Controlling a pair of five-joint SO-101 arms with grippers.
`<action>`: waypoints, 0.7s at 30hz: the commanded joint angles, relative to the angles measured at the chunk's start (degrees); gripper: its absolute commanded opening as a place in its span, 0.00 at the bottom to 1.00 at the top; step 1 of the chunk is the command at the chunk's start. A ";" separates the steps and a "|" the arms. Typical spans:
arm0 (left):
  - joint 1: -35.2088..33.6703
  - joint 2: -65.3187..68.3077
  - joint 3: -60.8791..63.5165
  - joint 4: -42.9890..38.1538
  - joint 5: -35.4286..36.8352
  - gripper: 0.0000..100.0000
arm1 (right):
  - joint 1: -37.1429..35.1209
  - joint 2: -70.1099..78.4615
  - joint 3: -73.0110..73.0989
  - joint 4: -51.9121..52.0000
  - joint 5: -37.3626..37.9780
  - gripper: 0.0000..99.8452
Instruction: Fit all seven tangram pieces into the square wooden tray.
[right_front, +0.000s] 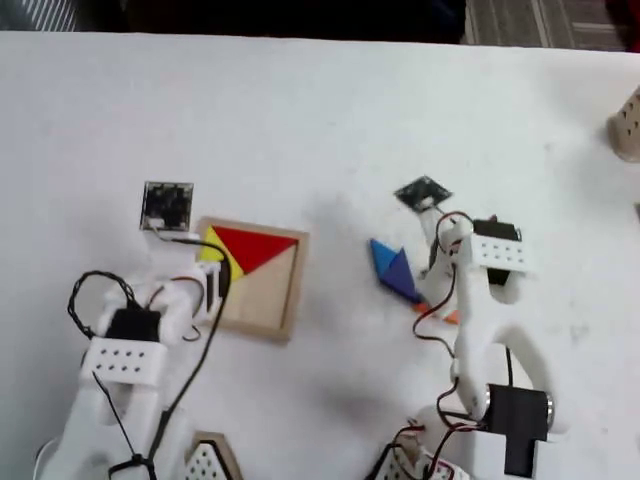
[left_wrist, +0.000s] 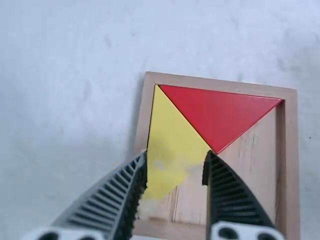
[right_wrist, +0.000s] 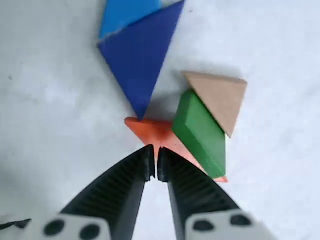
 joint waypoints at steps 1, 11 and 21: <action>-0.31 -1.36 -1.58 0.00 0.62 0.20 | -1.45 -1.80 -3.25 7.34 -0.62 0.02; -0.40 -1.36 -1.58 0.00 0.62 0.20 | 0.13 -1.19 -0.53 5.23 8.18 0.23; -0.40 -1.36 -1.58 0.00 0.62 0.20 | 1.27 16.57 -6.86 -1.63 8.00 0.21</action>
